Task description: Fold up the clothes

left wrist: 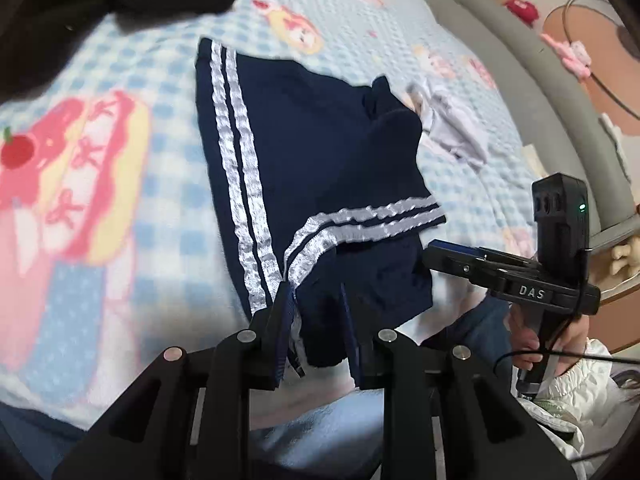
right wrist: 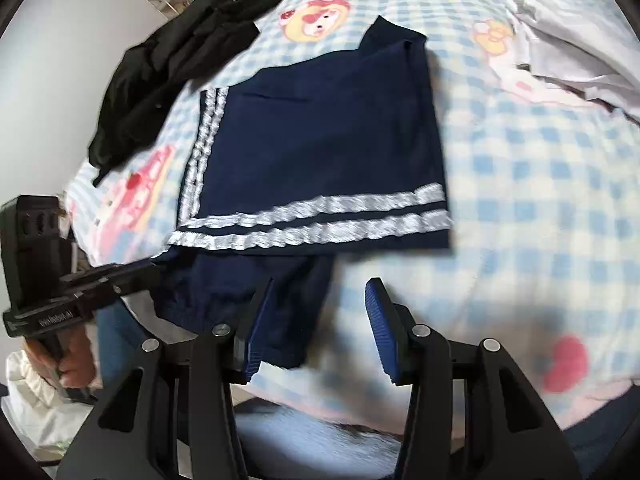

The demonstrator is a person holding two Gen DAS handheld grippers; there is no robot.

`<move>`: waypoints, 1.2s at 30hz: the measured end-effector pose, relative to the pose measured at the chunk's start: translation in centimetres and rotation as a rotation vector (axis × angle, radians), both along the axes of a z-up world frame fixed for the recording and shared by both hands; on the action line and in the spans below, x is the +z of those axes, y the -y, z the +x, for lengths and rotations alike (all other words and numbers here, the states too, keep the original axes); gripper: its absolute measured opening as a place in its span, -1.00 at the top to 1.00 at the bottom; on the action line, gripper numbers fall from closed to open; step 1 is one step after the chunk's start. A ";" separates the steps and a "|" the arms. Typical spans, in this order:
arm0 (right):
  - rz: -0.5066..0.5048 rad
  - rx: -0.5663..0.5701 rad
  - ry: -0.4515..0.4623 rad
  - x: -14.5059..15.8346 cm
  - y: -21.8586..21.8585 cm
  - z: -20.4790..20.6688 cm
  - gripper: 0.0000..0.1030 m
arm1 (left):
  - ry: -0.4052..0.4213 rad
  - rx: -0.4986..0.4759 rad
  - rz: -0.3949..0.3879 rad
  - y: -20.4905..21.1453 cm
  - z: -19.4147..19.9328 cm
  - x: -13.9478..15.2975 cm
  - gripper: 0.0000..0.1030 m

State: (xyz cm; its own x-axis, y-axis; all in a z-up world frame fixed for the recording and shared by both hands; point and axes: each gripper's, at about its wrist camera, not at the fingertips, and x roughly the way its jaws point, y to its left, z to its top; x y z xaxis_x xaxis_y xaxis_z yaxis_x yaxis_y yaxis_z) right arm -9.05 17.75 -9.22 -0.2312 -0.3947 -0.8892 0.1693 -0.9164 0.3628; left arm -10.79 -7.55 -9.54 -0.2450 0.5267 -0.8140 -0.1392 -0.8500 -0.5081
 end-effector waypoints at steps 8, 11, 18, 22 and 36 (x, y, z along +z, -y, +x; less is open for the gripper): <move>0.014 -0.012 0.018 -0.5 -0.4 0.0 0.09 | 0.070 0.039 -0.098 1.3 0.4 -0.8 0.48; -0.008 -0.066 -0.038 1.4 -2.2 -0.6 0.09 | -0.003 0.018 -0.119 0.8 -0.2 1.7 0.49; 0.047 -0.213 -0.074 2.8 -6.9 -2.6 0.09 | -0.148 -0.127 -0.231 -4.4 -2.7 6.3 0.16; 0.033 -0.231 -0.067 2.8 -8.4 -2.6 0.09 | -0.176 -0.265 -0.187 -9.2 -4.6 5.2 0.16; 0.018 -0.225 -0.015 0.5 -8.5 -3.9 0.09 | -0.156 -0.401 -0.196 -16.9 -6.5 0.7 0.83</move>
State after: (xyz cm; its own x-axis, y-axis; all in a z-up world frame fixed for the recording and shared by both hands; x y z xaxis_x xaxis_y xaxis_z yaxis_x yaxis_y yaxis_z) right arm -12.97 26.25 -8.75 -0.3247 -0.3163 -0.8914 -0.0349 -0.9378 0.3455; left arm -17.32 9.32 -8.85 -0.1813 0.4448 -0.8771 -0.5382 -0.7914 -0.2901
